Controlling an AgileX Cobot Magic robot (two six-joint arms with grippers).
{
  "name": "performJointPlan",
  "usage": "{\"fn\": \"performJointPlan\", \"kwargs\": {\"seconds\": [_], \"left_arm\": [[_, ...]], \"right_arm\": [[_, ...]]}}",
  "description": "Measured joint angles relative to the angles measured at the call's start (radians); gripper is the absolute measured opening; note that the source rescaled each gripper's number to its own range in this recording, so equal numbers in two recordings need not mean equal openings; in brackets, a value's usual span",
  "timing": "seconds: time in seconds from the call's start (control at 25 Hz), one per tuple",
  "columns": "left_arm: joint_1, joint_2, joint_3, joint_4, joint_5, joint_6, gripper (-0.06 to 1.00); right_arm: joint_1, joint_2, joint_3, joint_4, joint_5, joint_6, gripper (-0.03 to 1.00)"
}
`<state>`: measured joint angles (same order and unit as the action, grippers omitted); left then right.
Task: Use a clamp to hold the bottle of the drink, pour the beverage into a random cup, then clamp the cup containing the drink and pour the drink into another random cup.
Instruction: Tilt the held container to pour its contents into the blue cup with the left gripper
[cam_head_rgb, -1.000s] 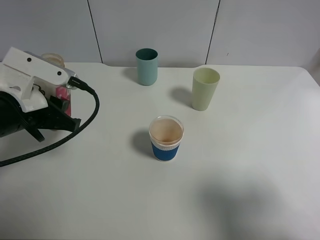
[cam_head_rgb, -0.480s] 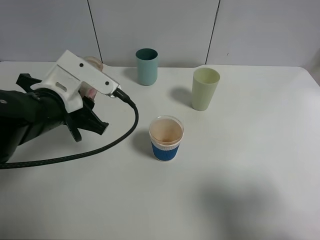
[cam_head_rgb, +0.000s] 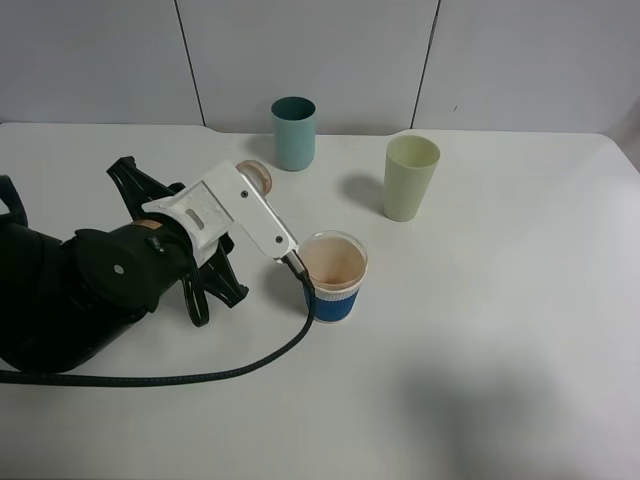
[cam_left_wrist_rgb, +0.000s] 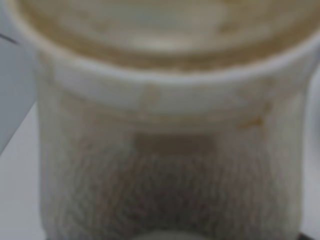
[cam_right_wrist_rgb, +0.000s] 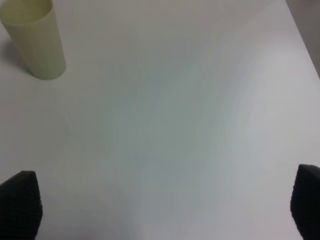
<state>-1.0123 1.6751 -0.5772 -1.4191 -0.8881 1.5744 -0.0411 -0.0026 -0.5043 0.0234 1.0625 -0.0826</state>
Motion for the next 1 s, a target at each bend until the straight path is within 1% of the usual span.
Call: {"fn": "performJointPlan", "kwargs": {"seconds": [0.28,0.52,0.6,0.64,0.8,1.0], "left_arm": [[-0.001,0.083,-0.071,0.008,-0.008,0.095,0.05],[-0.001,0.116,-0.080,0.034,-0.010,0.121,0.05],[-0.001,0.130,-0.080,0.043,-0.017,0.148,0.05],[-0.001,0.141,-0.080,0.051,-0.027,0.187,0.05],[-0.001,0.149,-0.080,0.069,-0.047,0.262,0.05],[-0.001,0.149,-0.080,0.082,-0.059,0.305,0.05]], "right_arm": [[0.000,0.000,0.000,0.000,0.000,0.000,1.00],[0.000,0.000,0.000,0.000,0.000,0.000,1.00],[0.000,0.000,0.000,0.000,0.000,0.000,1.00],[0.000,0.000,0.000,0.000,0.000,0.000,1.00],[0.000,0.000,0.000,0.000,0.000,0.000,1.00],[0.000,0.000,0.000,0.000,0.000,0.000,1.00]]}}
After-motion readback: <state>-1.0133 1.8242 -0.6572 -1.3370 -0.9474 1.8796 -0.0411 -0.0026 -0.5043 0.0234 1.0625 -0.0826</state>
